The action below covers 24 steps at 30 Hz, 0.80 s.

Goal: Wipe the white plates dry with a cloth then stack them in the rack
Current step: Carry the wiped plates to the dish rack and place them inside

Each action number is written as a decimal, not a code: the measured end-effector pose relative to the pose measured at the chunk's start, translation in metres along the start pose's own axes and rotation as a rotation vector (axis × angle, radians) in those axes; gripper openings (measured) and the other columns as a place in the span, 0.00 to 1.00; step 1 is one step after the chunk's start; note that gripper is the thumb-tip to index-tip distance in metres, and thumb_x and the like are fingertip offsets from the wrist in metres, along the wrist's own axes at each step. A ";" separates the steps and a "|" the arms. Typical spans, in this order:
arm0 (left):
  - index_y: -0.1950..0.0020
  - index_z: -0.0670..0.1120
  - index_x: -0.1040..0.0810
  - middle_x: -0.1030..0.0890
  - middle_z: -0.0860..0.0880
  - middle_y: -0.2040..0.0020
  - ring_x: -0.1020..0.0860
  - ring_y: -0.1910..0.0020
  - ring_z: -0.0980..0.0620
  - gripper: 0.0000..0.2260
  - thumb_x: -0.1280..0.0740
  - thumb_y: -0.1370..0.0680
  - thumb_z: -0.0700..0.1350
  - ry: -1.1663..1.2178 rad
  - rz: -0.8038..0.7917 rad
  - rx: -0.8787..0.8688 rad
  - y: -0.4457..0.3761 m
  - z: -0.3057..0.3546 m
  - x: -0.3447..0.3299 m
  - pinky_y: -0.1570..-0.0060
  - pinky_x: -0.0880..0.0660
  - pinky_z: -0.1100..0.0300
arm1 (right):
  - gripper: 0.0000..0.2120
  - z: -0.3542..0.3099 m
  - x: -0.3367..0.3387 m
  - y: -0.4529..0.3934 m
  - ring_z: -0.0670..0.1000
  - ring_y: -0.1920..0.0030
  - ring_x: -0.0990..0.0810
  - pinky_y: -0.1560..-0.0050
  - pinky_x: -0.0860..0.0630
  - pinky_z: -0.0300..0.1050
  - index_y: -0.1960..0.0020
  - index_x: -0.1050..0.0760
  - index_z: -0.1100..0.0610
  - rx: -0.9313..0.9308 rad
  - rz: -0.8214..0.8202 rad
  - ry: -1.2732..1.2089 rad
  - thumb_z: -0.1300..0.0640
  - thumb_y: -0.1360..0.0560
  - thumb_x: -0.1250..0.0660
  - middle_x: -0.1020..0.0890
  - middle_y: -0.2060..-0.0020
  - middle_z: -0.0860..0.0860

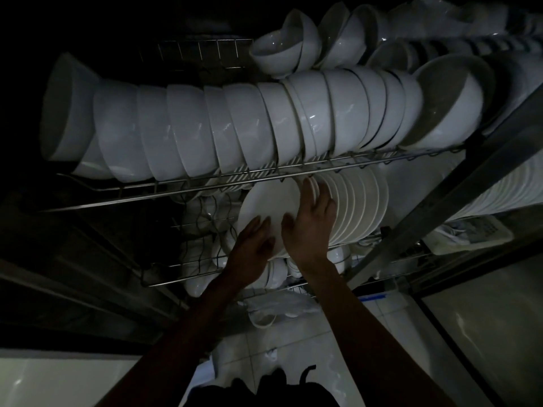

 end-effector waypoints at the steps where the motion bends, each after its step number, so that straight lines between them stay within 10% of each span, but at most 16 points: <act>1: 0.22 0.41 0.36 0.37 0.40 0.22 0.44 0.20 0.46 0.22 0.38 0.16 0.43 -0.006 0.001 -0.004 0.000 0.001 0.000 0.23 0.42 0.47 | 0.40 0.000 0.001 0.001 0.65 0.32 0.36 0.32 0.38 0.57 0.22 0.39 0.58 0.001 0.004 0.021 0.57 0.31 0.28 0.39 0.25 0.64; 10: 0.21 0.45 0.37 0.39 0.44 0.20 0.44 0.20 0.48 0.23 0.38 0.16 0.45 0.004 0.003 0.051 0.003 0.002 0.000 0.24 0.42 0.47 | 0.40 0.002 -0.003 0.006 0.63 0.22 0.46 0.29 0.39 0.61 0.20 0.45 0.59 0.070 -0.061 0.108 0.56 0.28 0.33 0.48 0.20 0.62; 24: 0.24 0.43 0.31 0.35 0.43 0.23 0.38 0.22 0.47 0.21 0.36 0.17 0.44 0.043 0.049 0.110 0.010 0.006 0.005 0.23 0.41 0.49 | 0.30 0.000 -0.005 0.003 0.60 0.20 0.50 0.24 0.72 0.56 0.22 0.37 0.59 0.306 -0.148 0.305 0.57 0.23 0.37 0.42 0.21 0.63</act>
Point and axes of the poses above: each hand's wrist, its own y-axis away from the middle knuckle, its own x-axis out of the back of the hand, z = x × y, the point moved 3 cm from there along -y, towards the middle knuckle
